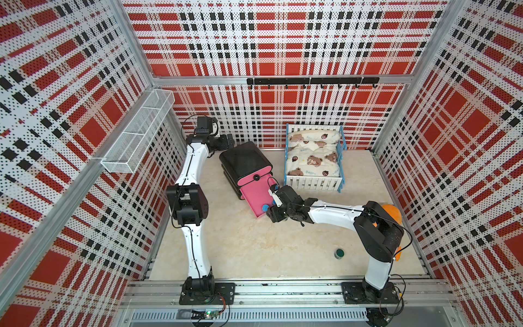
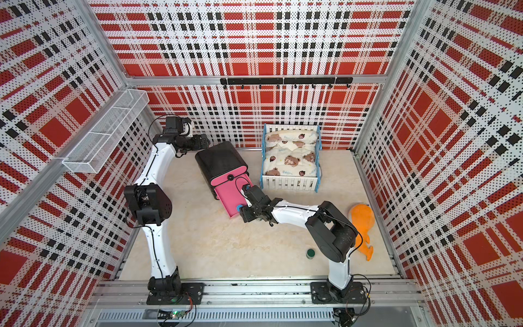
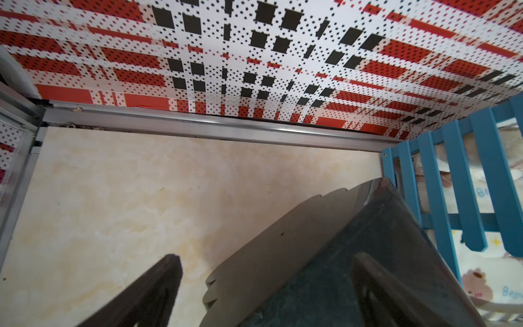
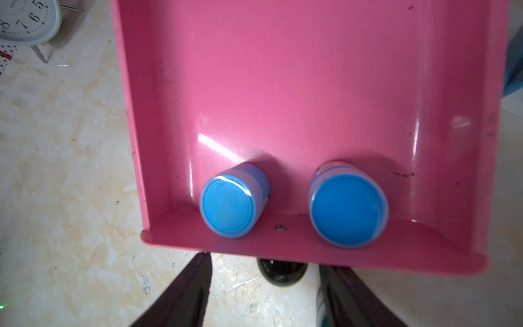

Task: Put the paint cans in the drawer according to color
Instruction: Close the drawer in the storage box.

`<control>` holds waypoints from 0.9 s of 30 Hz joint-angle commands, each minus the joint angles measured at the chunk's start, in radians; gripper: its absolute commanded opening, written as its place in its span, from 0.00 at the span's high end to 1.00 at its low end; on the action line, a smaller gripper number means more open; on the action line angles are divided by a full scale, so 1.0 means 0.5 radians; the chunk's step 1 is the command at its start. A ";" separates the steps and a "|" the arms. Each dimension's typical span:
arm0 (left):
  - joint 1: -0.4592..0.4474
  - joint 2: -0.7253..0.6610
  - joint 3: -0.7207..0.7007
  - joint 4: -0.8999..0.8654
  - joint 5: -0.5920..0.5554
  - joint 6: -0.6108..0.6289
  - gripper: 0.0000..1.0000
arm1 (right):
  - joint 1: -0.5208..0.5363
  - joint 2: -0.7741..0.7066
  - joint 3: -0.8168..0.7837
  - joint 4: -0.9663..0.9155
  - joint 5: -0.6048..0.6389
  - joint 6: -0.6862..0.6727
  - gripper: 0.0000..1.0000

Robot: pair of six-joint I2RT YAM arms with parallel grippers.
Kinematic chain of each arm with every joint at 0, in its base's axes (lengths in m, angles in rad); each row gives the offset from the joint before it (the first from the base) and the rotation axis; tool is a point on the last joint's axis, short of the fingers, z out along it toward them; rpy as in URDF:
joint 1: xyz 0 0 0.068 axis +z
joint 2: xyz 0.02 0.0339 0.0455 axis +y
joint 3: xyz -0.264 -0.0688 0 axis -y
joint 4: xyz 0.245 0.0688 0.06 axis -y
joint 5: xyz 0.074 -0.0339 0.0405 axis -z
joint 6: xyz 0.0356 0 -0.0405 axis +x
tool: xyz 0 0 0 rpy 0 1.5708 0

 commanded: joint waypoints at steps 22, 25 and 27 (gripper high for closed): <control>-0.024 0.121 0.037 0.038 0.240 0.057 0.01 | 0.018 0.189 0.128 -0.002 0.109 -0.075 0.64; -0.027 0.121 0.020 0.040 0.251 0.066 0.01 | 0.018 0.160 0.133 -0.009 0.113 -0.084 0.68; -0.028 0.121 0.009 0.040 0.257 0.069 0.01 | 0.018 0.130 0.137 -0.019 0.118 -0.090 0.71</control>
